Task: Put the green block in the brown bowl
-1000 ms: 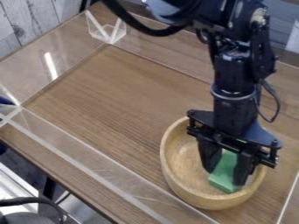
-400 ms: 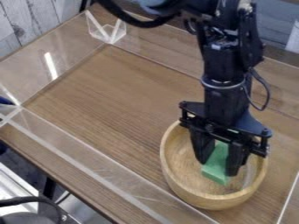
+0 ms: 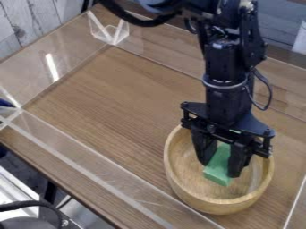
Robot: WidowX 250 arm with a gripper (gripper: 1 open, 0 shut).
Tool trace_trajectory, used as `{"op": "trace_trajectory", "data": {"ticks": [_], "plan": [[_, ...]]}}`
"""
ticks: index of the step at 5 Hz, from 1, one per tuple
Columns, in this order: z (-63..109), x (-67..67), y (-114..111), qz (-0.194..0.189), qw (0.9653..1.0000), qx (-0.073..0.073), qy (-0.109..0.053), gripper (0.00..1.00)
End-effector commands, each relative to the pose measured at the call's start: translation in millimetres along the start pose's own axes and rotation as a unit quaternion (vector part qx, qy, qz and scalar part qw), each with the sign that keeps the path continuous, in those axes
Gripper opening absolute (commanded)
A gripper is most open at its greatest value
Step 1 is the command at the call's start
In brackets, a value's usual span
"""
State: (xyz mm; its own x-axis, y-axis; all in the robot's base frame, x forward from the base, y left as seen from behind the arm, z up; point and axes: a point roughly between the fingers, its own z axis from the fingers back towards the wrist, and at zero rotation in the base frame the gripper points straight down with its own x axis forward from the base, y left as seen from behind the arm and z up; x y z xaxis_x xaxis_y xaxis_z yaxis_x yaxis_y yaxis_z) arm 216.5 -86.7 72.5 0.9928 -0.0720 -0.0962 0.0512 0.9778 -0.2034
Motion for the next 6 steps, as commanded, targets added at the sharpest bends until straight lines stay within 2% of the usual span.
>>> {"op": "trace_trajectory", "data": {"ticks": [1,4,5,6], "plan": [[12.0,6.6,-1.1,0.0,0.9996,-0.004,-0.027,0.0],[3.3,10.9,3.0,0.007,0.9998,0.0,-0.017,0.0],[4.7,10.9,3.1,0.01,0.9998,0.001,-0.014,1.0],[13.6,10.1,3.8,0.012,0.9997,-0.001,-0.02,1.0]]}}
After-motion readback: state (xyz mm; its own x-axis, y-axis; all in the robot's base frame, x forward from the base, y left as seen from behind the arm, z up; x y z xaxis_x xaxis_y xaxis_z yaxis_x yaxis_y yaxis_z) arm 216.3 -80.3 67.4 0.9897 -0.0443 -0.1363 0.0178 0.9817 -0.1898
